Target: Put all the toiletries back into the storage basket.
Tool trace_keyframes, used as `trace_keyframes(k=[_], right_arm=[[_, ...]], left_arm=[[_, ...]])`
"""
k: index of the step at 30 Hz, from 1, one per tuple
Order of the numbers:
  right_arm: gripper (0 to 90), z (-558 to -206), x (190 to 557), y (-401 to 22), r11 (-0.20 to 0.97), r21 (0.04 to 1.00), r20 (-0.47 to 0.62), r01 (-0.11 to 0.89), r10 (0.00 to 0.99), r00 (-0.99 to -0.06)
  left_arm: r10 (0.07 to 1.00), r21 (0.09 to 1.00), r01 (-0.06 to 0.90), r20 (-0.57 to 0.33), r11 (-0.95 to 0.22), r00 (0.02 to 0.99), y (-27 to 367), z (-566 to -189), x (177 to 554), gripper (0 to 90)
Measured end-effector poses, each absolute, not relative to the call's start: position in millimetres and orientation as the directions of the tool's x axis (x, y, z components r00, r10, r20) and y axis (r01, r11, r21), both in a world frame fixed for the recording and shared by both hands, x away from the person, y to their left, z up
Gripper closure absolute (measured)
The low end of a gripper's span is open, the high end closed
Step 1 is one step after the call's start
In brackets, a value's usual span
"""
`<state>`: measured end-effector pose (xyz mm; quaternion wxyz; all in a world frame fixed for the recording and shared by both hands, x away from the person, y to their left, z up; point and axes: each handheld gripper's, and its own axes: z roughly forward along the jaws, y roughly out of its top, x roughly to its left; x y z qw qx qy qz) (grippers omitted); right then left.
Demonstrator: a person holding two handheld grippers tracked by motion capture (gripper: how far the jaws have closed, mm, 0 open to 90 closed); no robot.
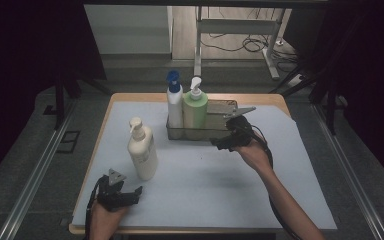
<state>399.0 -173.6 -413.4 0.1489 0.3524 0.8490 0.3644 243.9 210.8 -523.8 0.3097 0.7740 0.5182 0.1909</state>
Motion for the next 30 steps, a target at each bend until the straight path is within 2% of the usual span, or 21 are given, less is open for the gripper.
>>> trace_keyframes(k=[8,18,30], right_arm=[[0.0,-412,381,-183,0.547,0.698,-0.049,0.462,0.681,-0.731],[0.0,-409,359,-200,0.542,0.714,-0.061,0.443,0.679,-0.732],[0.0,-413,336,-228,0.496,0.733,-0.028,0.465,0.706,-0.708]], left_arm=[[0.920,0.678,0.684,-0.026,-0.271,0.390,211,-524,244,12.2],[0.921,0.678,0.684,-0.026,-0.271,0.390,211,-524,244,12.2],[0.921,0.678,0.684,-0.026,-0.270,0.389,211,-524,244,12.2]])
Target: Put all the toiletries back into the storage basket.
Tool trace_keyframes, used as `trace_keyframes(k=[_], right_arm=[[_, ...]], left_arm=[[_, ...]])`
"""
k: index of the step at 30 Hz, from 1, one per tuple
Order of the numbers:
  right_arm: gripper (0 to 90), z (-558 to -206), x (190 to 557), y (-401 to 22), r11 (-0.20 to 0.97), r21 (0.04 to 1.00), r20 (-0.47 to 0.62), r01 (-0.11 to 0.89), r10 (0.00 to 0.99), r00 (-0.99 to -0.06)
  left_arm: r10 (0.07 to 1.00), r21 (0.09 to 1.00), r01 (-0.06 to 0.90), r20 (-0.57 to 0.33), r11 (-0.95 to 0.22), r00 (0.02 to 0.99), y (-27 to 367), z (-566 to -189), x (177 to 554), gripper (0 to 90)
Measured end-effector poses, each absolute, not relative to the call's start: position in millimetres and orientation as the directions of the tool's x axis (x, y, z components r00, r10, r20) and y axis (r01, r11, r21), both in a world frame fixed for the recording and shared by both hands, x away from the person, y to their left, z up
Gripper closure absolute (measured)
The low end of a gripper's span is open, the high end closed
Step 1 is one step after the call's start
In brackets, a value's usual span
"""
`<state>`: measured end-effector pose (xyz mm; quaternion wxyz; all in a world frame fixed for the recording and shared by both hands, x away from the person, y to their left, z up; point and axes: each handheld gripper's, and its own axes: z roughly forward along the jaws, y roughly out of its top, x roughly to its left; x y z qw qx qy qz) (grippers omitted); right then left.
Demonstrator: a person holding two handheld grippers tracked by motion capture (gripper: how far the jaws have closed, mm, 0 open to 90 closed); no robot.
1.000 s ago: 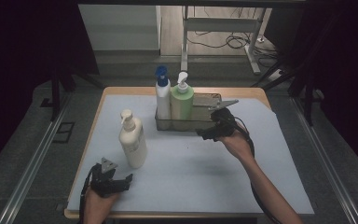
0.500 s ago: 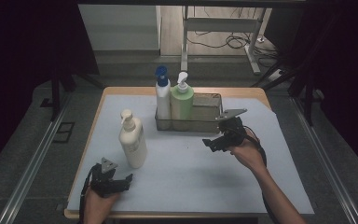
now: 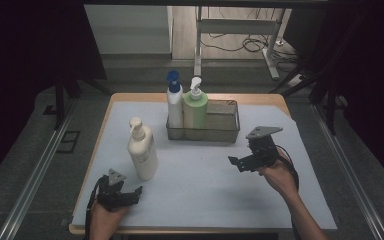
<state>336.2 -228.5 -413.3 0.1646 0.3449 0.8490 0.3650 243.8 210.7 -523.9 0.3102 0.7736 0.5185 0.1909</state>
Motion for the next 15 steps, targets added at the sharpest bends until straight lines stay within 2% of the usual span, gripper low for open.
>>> trace_keyframes(k=[15], right_arm=[[0.0,-452,307,-255,0.475,0.718,-0.014,0.509,0.741,-0.671]], left_arm=[[0.921,0.677,0.685,-0.029,-0.267,0.388,211,-524,244,12.2]])
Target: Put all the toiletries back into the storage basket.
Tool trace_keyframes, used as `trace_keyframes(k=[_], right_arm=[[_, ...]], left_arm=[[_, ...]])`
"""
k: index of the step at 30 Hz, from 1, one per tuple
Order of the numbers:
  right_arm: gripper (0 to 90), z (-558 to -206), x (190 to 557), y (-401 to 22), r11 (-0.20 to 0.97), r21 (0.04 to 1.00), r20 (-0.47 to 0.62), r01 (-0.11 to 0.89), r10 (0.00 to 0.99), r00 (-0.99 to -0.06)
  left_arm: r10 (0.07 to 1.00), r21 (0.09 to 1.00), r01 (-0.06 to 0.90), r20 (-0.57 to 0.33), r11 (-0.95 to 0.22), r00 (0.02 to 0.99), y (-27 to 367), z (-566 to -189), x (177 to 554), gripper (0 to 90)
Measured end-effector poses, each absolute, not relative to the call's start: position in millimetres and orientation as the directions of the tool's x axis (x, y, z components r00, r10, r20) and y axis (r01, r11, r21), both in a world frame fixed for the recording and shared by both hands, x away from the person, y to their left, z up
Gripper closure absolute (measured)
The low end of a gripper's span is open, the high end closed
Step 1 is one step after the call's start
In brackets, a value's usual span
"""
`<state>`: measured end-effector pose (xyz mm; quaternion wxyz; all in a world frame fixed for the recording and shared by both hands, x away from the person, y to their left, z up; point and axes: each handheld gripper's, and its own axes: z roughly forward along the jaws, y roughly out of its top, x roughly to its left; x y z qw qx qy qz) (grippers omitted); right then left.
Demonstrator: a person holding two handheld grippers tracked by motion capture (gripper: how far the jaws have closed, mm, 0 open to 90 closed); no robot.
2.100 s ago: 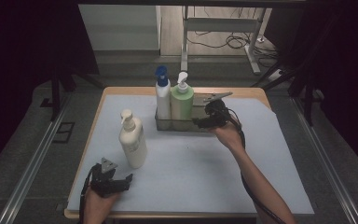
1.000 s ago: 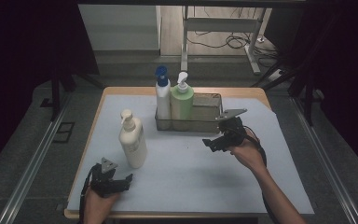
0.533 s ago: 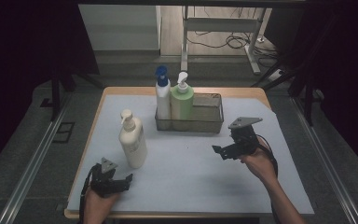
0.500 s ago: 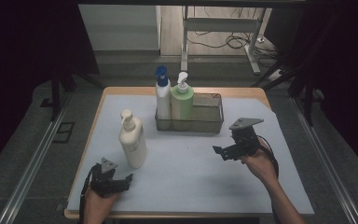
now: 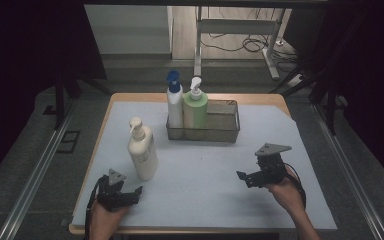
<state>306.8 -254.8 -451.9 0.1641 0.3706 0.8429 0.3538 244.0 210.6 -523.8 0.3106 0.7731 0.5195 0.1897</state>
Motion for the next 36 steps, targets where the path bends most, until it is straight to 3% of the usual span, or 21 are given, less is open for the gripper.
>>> trace_keyframes(k=[25,36], right_arm=[[0.0,-522,295,-271,0.456,0.685,0.006,0.568,0.776,-0.630],[0.0,-522,295,-271,0.455,0.689,0.005,0.563,0.775,-0.632]], left_arm=[[0.922,0.675,0.689,-0.032,-0.266,0.387,211,-522,245,13.9],[0.929,0.683,0.688,-0.038,-0.245,0.368,220,-518,246,31.4]])
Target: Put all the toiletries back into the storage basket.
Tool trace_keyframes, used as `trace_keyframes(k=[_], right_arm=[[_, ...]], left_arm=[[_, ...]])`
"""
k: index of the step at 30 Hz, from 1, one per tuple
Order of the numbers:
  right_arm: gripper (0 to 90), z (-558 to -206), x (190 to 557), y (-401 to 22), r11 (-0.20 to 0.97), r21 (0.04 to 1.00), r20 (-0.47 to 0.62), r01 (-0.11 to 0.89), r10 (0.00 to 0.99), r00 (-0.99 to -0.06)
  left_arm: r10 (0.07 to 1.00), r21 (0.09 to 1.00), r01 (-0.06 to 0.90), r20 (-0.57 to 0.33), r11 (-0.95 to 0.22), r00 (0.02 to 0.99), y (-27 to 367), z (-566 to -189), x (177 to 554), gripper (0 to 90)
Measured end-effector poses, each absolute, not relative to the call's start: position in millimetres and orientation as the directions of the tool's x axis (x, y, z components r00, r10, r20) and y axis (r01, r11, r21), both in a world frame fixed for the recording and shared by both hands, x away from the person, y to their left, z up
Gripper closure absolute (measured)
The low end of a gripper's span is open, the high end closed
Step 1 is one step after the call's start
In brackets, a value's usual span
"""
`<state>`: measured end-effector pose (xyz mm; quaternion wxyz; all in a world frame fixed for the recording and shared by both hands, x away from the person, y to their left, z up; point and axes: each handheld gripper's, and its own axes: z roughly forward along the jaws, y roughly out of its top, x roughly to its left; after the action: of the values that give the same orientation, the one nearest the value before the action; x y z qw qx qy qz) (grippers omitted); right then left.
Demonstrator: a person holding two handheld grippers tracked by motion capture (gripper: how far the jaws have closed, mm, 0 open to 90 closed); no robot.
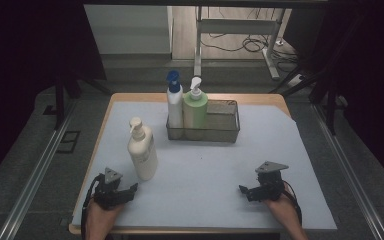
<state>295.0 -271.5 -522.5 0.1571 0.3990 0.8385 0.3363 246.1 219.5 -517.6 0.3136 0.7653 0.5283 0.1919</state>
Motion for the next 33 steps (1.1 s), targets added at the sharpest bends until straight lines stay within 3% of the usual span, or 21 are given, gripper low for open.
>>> trace_keyframes(k=[8,22,33], right_arm=[[0.0,-523,295,-272,0.456,0.690,0.004,0.562,0.774,-0.633],[0.0,-523,295,-272,0.456,0.691,0.004,0.562,0.774,-0.633],[0.0,-523,295,-272,0.456,0.691,0.004,0.561,0.774,-0.633]], left_arm=[[0.917,0.694,0.676,-0.059,-0.247,0.395,225,-511,254,47.8],[0.903,0.672,0.689,-0.072,-0.269,0.423,233,-509,283,89.1],[0.896,0.687,0.677,-0.084,-0.265,0.437,228,-509,315,89.4]])
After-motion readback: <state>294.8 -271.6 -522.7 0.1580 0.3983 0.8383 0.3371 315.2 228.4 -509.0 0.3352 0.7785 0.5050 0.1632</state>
